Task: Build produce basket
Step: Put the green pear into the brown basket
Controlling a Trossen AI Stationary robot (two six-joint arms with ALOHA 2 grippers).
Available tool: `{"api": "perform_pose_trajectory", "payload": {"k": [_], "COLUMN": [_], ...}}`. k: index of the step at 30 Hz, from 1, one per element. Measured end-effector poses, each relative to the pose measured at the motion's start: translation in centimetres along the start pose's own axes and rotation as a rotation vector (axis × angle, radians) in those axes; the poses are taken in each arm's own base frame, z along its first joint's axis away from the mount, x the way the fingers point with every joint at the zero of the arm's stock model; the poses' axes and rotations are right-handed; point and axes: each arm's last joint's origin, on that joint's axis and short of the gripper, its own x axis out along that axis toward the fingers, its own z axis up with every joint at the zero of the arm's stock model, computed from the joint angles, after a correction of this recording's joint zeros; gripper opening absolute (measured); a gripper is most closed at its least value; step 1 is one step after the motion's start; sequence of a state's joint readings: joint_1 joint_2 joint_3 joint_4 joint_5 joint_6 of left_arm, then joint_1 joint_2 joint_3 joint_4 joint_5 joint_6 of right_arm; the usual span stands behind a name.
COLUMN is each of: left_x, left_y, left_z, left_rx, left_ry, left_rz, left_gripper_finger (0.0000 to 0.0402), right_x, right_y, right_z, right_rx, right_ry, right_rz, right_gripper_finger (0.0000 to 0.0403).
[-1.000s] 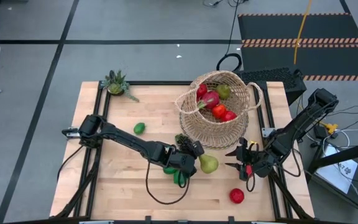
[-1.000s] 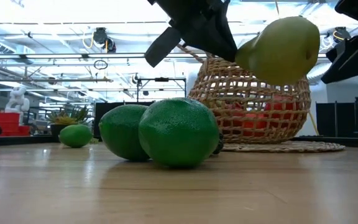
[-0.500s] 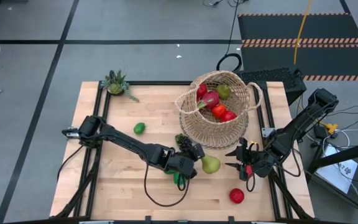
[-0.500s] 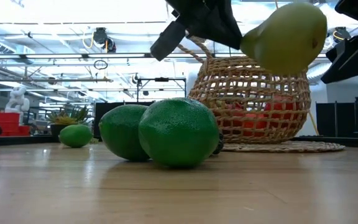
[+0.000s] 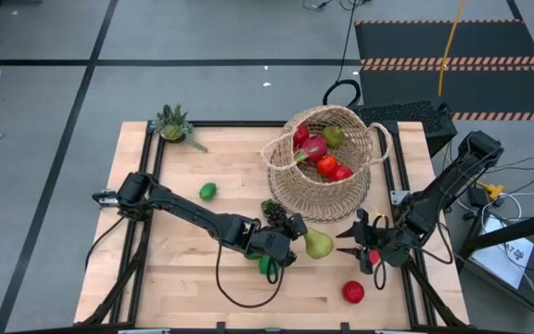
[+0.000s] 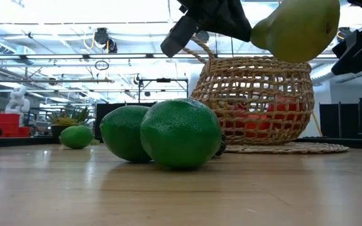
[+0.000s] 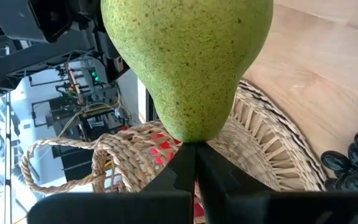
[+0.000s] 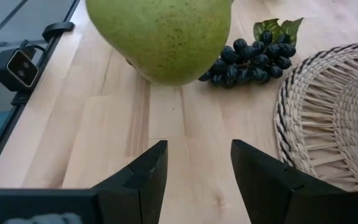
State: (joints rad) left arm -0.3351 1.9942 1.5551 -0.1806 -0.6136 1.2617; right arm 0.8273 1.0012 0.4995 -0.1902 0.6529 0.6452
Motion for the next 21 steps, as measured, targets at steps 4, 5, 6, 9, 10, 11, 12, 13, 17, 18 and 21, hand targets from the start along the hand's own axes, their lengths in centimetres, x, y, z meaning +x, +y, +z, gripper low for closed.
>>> {"api": "perform_pose_trajectory", "payload": {"k": [4, 5, 6, 9, 10, 11, 12, 13, 17, 18, 21], "left_x": [0.01, 0.01, 0.01, 0.02, 0.03, 0.03, 0.03, 0.03, 0.03, 0.03, 0.03], "left_y": [-0.01, 0.00, 0.00, 0.04, 0.04, 0.05, 0.05, 0.05, 0.05, 0.05, 0.05], "left_z": [-0.01, -0.01, -0.01, -0.01, 0.00, 0.00, 0.00, 0.00, 0.00, 0.00, 0.00], "left_rx": [-0.008, -0.013, -0.021, -0.066, -0.080, -0.092, -0.103, -0.115, -0.163, -0.180, -0.252], "left_ry": [0.000, 0.000, 0.000, -0.001, -0.002, -0.003, -0.003, -0.003, -0.004, -0.004, -0.004], "left_rz": [-0.001, 0.000, 0.000, 0.003, 0.004, 0.004, 0.004, 0.004, 0.004, 0.003, 0.003], "left_gripper_finger": [0.0011, 0.0012, 0.0012, 0.0006, 0.0004, 0.0004, 0.0004, 0.0006, 0.0014, 0.0013, 0.0005], "right_x": [0.00, 0.00, 0.00, 0.00, 0.00, 0.00, 0.00, 0.00, 0.00, 0.00, 0.00], "right_y": [0.00, 0.00, 0.00, 0.00, 0.00, 0.00, 0.00, 0.00, 0.00, 0.00, 0.00], "right_z": [-0.01, 0.00, 0.00, -0.01, -0.01, -0.01, -0.01, 0.00, -0.01, -0.01, -0.01], "right_rx": [-0.003, -0.003, -0.003, -0.003, -0.003, -0.001, 0.001, 0.001, 0.003, 0.003, 0.004], "right_ry": [0.000, 0.000, 0.000, 0.000, 0.000, 0.000, 0.000, 0.000, 0.000, 0.000, 0.000], "right_rz": [0.000, 0.000, 0.000, 0.000, 0.000, 0.000, 0.000, 0.000, 0.000, 0.000, 0.000], "right_gripper_finger": [0.0171, 0.0171, 0.0171, 0.0171, 0.0171, 0.0171, 0.0171, 0.0171, 0.0171, 0.0171, 0.0171]}}
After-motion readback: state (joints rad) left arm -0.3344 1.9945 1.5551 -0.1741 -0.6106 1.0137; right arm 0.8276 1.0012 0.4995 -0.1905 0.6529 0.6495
